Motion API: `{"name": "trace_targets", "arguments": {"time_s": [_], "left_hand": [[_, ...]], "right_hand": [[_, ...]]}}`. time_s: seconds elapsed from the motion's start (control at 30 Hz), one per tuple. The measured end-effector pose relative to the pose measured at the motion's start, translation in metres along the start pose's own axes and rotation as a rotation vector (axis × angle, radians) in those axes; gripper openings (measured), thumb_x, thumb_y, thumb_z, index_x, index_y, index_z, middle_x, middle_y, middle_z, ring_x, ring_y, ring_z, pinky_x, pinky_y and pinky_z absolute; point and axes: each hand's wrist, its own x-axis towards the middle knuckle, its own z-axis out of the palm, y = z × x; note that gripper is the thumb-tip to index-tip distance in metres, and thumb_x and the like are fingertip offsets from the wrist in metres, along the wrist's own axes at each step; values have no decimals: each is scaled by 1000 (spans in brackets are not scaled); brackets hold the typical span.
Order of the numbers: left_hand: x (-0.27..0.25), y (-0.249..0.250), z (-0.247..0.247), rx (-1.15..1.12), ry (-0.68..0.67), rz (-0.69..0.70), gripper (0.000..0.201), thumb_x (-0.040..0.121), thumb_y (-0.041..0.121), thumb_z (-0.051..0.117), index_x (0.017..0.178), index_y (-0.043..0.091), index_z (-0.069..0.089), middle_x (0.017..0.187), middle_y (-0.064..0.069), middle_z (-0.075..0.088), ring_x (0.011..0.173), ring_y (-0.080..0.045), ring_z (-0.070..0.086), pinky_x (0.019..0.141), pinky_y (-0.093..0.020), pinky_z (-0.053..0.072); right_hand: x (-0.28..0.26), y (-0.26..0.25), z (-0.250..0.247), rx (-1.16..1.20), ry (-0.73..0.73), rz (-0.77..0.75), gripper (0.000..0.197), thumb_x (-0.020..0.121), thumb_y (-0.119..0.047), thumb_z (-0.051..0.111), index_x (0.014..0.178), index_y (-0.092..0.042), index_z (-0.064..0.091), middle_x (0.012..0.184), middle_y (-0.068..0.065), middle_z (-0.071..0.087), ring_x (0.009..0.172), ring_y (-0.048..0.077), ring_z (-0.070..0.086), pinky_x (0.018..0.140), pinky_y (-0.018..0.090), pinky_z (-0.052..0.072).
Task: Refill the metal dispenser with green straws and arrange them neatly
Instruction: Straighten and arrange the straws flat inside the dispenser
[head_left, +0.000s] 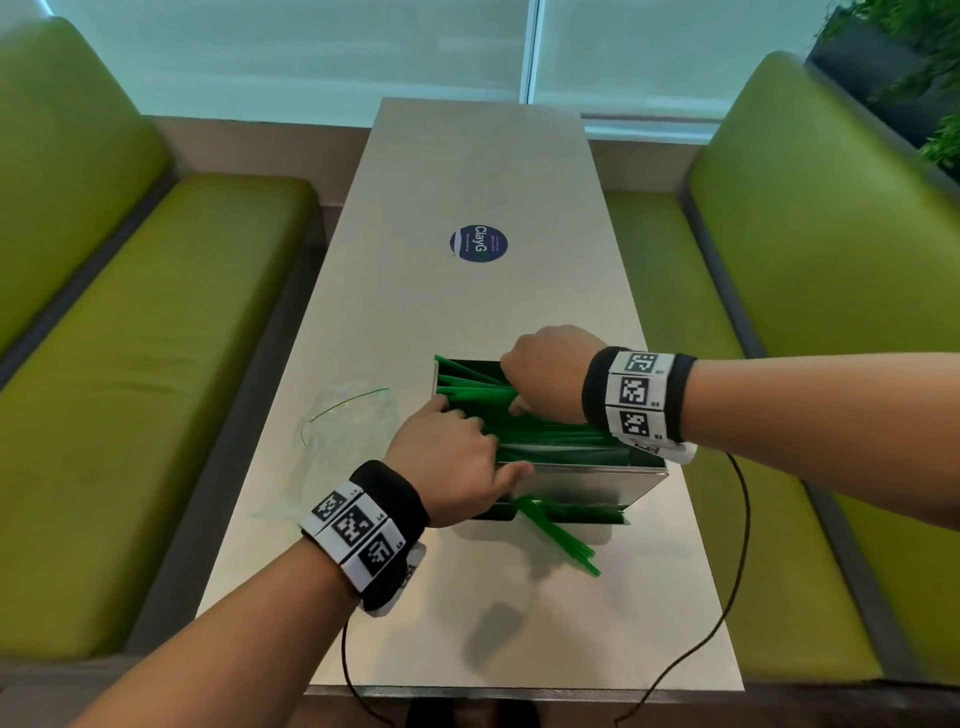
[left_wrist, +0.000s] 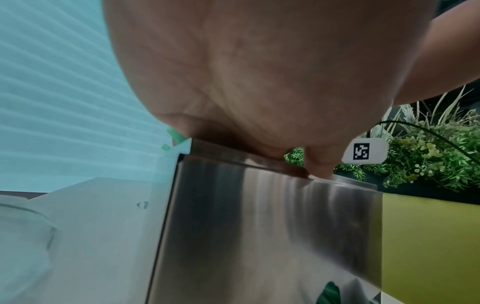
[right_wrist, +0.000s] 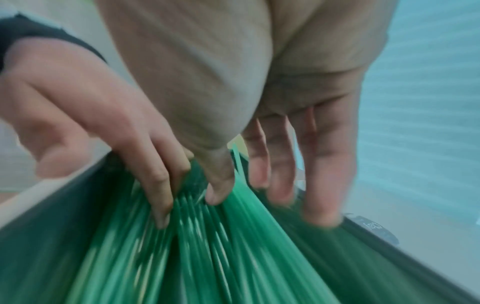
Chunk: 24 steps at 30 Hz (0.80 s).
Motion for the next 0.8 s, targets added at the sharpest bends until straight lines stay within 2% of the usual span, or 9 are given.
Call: {"name": "trace_targets", "arguments": {"time_s": [0.1, 0.17, 0.27, 0.37, 0.47, 0.57, 0.7, 0.77, 0.8], "left_hand": [[-1, 4, -7, -15, 0, 5, 74, 97, 55, 8, 70, 17, 65, 63, 1, 62, 63, -22, 51, 79, -37, 33], [-1, 6, -15, -36, -63, 24, 62, 98, 45, 14, 69, 15, 60, 61, -1, 58, 58, -22, 45, 77, -36, 32], [11, 6, -31, -184, -281, -37, 49, 98, 43, 25, 66, 14, 49, 66, -5, 54, 63, -25, 50, 73, -35, 45], [30, 4, -45, -394, -513, -83, 50, 101, 45, 24, 74, 10, 47, 74, -5, 49, 66, -17, 47, 64, -29, 36], [41, 2, -49, -444, -632, -49, 40, 106, 32, 27, 75, 13, 43, 76, -6, 46, 67, -16, 43, 70, -30, 37], [45, 0, -46, -440, -679, -11, 38, 106, 20, 27, 70, 16, 38, 76, -5, 46, 73, -20, 40, 78, -33, 35], [45, -2, -51, -457, -690, 1, 39, 105, 16, 30, 68, 24, 38, 72, 6, 40, 73, -20, 38, 67, -31, 36], [43, -1, -55, -480, -696, -20, 32, 104, 21, 38, 74, 25, 47, 77, 5, 44, 75, -17, 41, 63, -21, 36], [44, 0, -57, -447, -715, -10, 26, 102, 22, 41, 77, 22, 51, 80, 3, 47, 72, -15, 43, 63, -22, 37]], "right_hand": [[5, -2, 6, 95, -38, -7, 41, 95, -47, 59, 100, -8, 68, 88, 6, 65, 72, 23, 60, 64, 32, 50], [8, -1, 17, 225, -121, -18, 39, 97, -45, 56, 104, -10, 72, 93, 5, 70, 81, 23, 66, 75, 35, 56], [7, 6, 26, 404, -203, -25, 29, 97, -39, 57, 103, -17, 74, 89, 2, 76, 79, 21, 73, 82, 37, 60], [-2, 17, 27, 552, -243, 17, 21, 98, -34, 58, 97, -19, 72, 80, 1, 77, 69, 20, 74, 76, 36, 63], [-15, 28, 34, 558, -344, 35, 17, 95, -33, 61, 100, -20, 71, 88, 2, 77, 74, 19, 73, 80, 38, 62], [-29, 32, 42, 502, -416, 9, 19, 94, -31, 62, 108, -24, 71, 102, -2, 73, 94, 18, 69, 89, 34, 56], [-44, 36, 48, 658, -407, -8, 39, 90, -12, 56, 125, -26, 65, 118, -4, 68, 108, 17, 62, 98, 33, 51], [-46, 35, 48, 774, -408, -27, 50, 86, -7, 57, 132, -26, 61, 126, -3, 65, 114, 17, 59, 98, 31, 49], [-47, 33, 48, 835, -411, -35, 54, 84, -6, 56, 135, -24, 59, 130, -2, 63, 117, 17, 57, 99, 30, 47]]}}
